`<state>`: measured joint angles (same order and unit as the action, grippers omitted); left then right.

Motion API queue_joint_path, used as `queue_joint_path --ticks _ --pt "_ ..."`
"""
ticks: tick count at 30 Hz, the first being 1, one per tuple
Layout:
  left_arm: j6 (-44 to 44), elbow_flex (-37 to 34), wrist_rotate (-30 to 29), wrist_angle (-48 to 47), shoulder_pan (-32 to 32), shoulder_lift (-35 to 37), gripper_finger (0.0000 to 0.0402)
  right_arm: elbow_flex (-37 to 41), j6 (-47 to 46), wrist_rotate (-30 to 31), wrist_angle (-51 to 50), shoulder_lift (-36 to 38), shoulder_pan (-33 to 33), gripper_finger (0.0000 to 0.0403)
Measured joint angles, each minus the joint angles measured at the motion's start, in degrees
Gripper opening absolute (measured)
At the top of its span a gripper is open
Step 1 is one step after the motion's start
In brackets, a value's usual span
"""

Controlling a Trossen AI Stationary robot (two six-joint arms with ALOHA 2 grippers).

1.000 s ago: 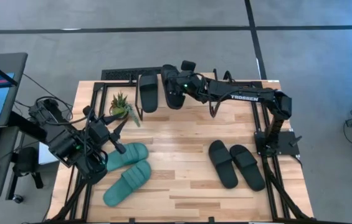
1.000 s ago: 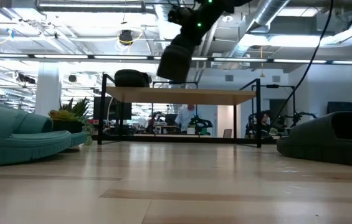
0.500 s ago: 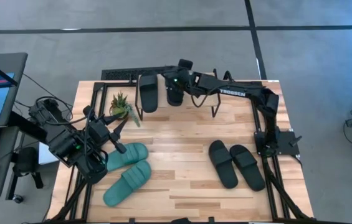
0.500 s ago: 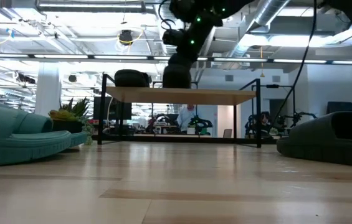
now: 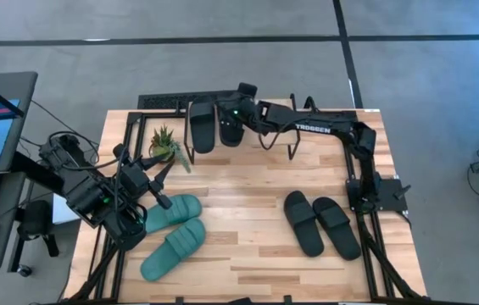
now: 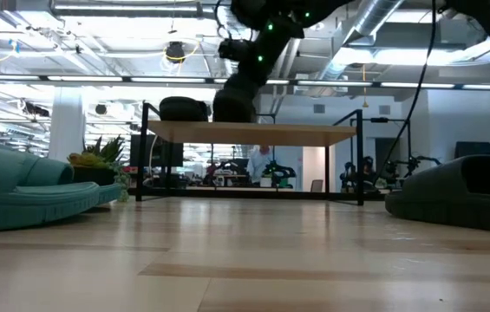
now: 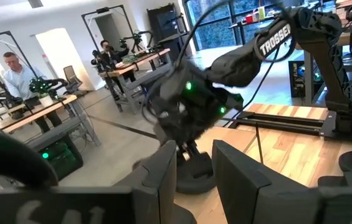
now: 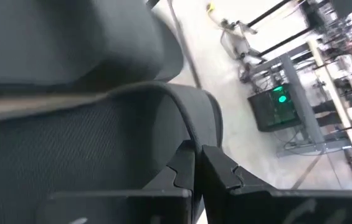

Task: Pick and place slides into the shelf
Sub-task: Put the black slide on the shelf

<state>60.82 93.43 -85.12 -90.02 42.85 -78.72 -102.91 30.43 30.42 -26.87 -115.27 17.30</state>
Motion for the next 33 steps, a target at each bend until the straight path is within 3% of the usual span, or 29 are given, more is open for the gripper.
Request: queue_joint_path --ticks 25,33 --pt "0.03 0.0 0.31 0.0 0.0 -0.01 0.0093 0.13 -0.13 -0.57 2.75 -1.3 -1.9 0.0" --pt "0.04 0.0 0.31 0.01 0.0 -0.01 0.0093 0.13 -4.54 -0.48 2.79 -1.3 -1.9 0.0"
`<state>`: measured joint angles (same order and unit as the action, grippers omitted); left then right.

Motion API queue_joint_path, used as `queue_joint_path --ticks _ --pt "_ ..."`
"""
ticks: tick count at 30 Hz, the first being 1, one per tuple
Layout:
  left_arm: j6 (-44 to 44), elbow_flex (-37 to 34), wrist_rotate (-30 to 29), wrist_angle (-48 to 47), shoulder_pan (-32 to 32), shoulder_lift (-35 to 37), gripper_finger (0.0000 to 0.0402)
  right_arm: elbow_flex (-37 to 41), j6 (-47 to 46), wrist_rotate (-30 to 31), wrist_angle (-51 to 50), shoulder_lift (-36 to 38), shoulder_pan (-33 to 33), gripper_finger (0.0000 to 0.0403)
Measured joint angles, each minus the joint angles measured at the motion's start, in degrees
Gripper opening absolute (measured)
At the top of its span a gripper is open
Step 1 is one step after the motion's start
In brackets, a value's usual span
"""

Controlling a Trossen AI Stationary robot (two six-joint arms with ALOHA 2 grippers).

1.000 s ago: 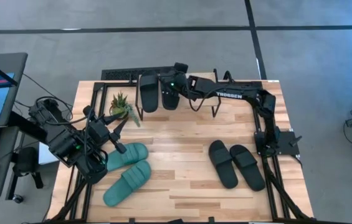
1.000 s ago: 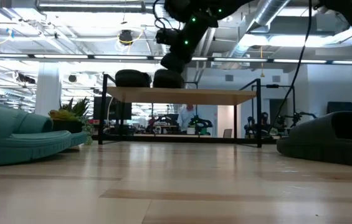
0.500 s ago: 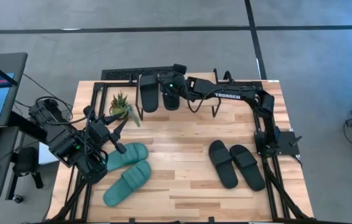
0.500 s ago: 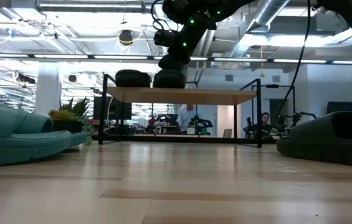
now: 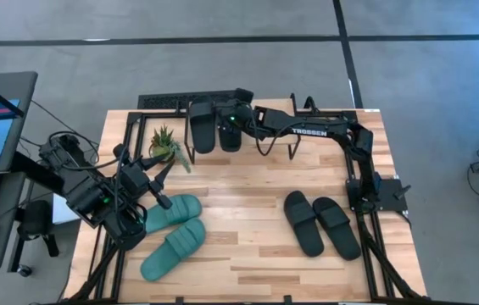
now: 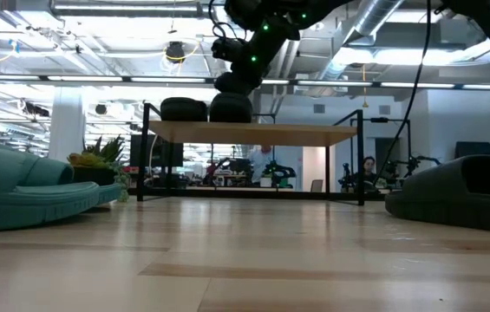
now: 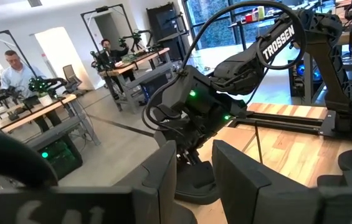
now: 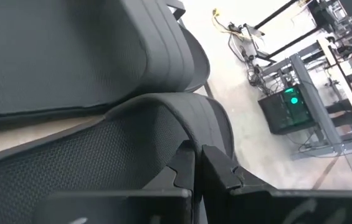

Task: Pick and place slides into the shelf
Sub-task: Put the black slide on the shelf

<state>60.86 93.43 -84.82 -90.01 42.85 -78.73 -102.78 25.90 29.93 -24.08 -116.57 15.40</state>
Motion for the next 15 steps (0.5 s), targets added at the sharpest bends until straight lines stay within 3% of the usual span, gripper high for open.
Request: queue_joint_path --ticks 15 --pt "0.0 0.0 0.0 -0.01 0.0 -0.01 0.0093 0.0 -2.54 1.72 -0.79 0.0 -1.16 0.0"
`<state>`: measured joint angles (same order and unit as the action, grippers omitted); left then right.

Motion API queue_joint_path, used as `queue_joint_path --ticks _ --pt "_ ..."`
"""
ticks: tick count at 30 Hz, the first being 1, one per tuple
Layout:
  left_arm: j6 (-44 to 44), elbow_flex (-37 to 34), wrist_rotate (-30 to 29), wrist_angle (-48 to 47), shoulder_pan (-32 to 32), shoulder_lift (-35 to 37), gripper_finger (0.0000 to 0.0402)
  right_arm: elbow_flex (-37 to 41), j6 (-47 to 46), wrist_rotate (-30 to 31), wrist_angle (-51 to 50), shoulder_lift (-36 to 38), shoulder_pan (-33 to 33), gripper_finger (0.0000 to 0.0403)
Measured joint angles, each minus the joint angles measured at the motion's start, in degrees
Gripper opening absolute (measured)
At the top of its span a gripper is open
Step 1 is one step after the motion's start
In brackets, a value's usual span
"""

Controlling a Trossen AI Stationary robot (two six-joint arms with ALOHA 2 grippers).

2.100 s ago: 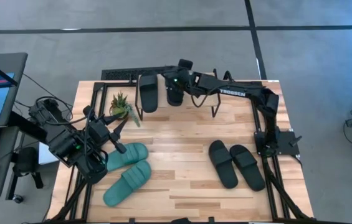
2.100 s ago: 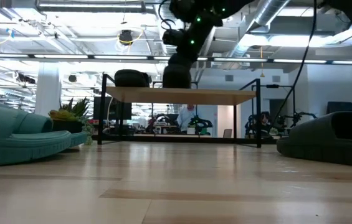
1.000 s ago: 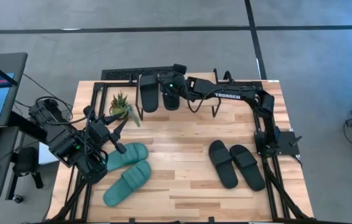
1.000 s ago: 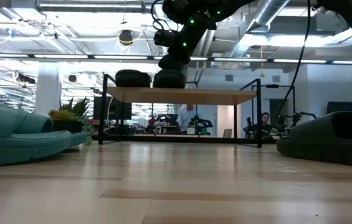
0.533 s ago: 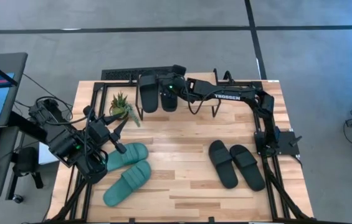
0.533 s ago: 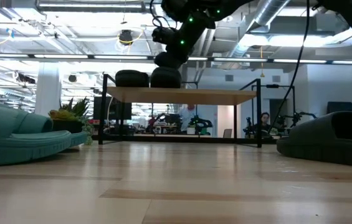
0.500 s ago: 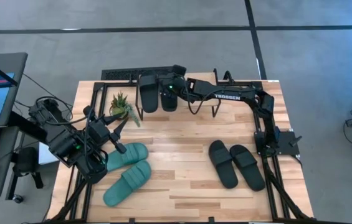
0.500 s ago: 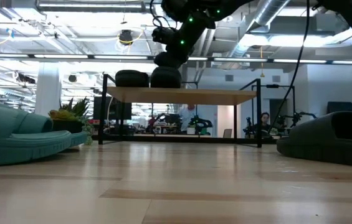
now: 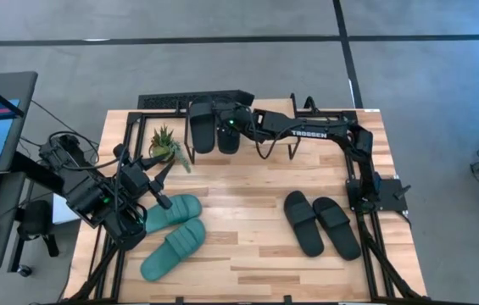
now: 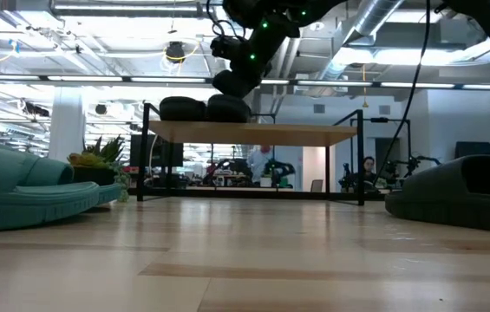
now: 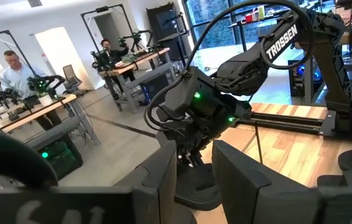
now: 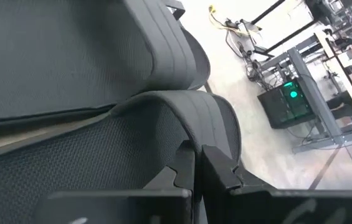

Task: Pick and place slides into the shelf
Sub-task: Put the black slide on the shelf

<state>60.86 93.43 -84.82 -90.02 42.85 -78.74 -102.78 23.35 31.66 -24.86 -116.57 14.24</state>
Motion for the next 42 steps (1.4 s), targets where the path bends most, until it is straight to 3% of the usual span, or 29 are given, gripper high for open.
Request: queue_joint_path --ticks 6,17,42 --pt "0.1 0.0 0.33 0.0 0.0 0.0 0.0093 0.0 -0.11 -0.19 0.03 -0.01 -0.02 0.0006" --pt "0.37 0.0 0.39 0.0 0.0 0.0 0.0093 0.0 -2.32 -3.56 0.09 -0.01 -0.15 0.0073" --pt "0.37 0.0 1.85 0.0 0.02 0.0 0.0093 0.0 -0.46 -5.66 0.09 0.0 -1.49 0.0077"
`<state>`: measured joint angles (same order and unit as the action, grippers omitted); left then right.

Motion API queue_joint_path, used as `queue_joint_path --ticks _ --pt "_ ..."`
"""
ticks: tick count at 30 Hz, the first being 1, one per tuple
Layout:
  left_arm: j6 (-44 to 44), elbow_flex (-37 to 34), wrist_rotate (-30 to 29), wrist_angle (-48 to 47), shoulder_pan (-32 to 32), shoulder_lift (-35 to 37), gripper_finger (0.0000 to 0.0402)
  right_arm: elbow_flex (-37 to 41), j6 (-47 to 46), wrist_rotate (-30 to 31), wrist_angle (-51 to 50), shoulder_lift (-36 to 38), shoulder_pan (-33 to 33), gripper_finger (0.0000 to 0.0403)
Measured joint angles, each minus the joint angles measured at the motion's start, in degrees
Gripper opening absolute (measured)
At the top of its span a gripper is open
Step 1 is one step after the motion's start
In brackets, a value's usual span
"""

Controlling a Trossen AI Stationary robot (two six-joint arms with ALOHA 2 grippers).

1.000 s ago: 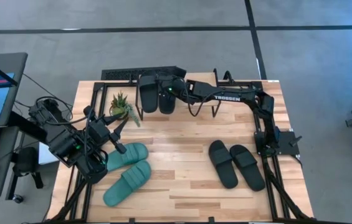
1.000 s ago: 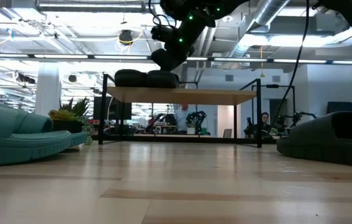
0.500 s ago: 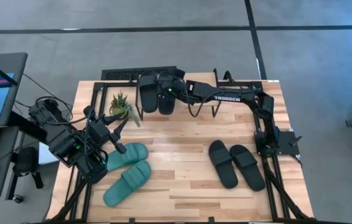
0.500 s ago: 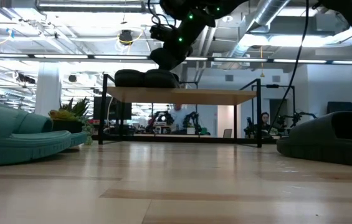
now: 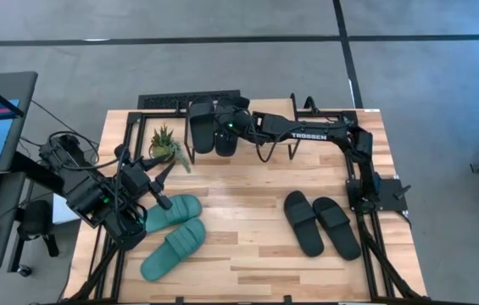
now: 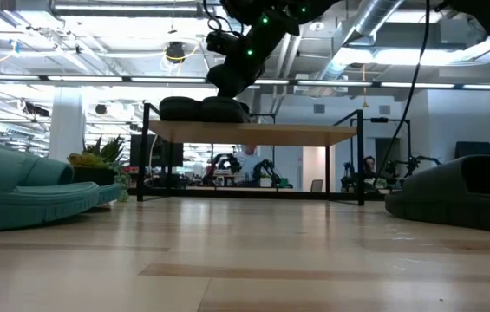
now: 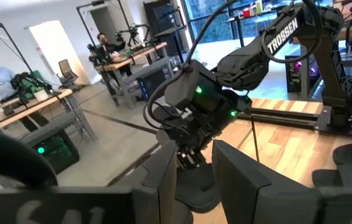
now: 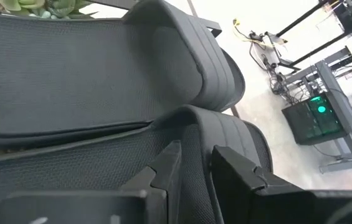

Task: Pick and place slides into the shelf
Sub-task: Put the black slide on the shelf, then put the blue slide under the shelf

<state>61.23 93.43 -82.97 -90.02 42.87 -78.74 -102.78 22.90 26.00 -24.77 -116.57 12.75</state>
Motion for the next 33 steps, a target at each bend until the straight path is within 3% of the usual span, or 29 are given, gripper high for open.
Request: queue_joint_path --ticks 6,23,33 --pt "0.0 0.0 0.66 0.0 0.0 0.0 0.0093 0.0 0.04 0.02 -0.01 0.0 -0.39 0.0093" --pt "-0.09 0.0 0.69 0.02 0.02 -0.02 0.0093 0.01 1.23 2.34 -0.9 1.36 -4.02 0.0185" --pt "-0.09 0.0 0.66 0.0 0.02 -0.03 0.0093 0.04 3.82 2.51 -5.87 6.44 -8.01 0.0189"
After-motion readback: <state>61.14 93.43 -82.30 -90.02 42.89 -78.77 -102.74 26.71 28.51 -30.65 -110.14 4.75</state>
